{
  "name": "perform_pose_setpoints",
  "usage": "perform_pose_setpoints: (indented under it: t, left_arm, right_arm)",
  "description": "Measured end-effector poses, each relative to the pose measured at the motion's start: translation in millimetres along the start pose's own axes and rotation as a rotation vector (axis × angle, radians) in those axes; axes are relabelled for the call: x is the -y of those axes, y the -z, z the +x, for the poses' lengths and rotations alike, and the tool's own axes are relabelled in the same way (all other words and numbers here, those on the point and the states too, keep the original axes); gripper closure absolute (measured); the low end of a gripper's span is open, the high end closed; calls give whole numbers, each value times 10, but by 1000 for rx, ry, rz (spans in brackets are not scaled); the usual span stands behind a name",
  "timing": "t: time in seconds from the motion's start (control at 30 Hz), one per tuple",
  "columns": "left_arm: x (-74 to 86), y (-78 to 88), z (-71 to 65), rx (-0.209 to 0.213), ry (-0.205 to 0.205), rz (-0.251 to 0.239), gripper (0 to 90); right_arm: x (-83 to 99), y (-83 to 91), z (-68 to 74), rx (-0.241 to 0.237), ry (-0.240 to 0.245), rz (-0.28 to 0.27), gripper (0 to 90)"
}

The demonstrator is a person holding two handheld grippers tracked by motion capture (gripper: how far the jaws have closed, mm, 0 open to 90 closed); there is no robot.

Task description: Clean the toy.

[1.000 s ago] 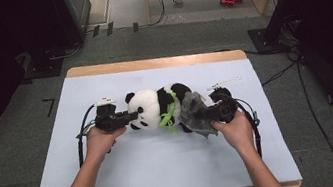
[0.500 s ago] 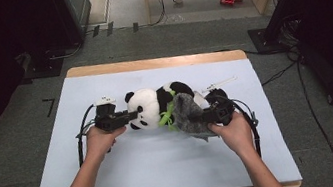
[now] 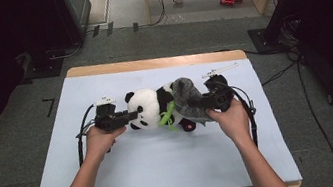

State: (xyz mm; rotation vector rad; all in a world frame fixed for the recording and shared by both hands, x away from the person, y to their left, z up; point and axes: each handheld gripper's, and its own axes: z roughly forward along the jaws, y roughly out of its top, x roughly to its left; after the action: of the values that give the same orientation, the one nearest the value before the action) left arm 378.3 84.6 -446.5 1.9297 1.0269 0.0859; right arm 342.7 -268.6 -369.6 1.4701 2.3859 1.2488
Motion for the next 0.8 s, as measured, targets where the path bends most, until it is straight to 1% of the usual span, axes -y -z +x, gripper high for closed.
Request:
perform_pose_setpoints:
  t: [0.07,0.1,0.2,0.3,0.43,0.57,0.6,0.67,0.8]
  left_arm:
    - [-6,-5,1,-2,4,-1,720]
    - [-8,-6,2,-2,2,0,720]
    - [-11,-8,3,-3,7,0,720]
    - [-12,-10,11,-3,9,0,720]
    - [-12,-15,17,-3,10,-1,719]
    - [-18,-21,24,-4,10,1,718]
    - [-20,-23,26,-4,13,1,717]
    - [-22,-24,27,-5,14,1,717]
    - [-28,-27,29,-7,14,1,715]
  right_arm:
    - [38,-35,-23,11,-6,6,773]
    - [73,-66,-46,8,-12,11,774]
    - [163,-144,-71,8,-13,47,775]
    - [262,-214,-78,9,-18,94,775]
    - [362,-276,-93,5,-24,125,774]
    - [458,-298,-94,-11,-37,135,775]
    - [472,-297,-92,-11,-33,140,775]
    - [504,-298,-90,-8,-30,156,775]
    - [592,-307,-109,-15,-39,186,775]
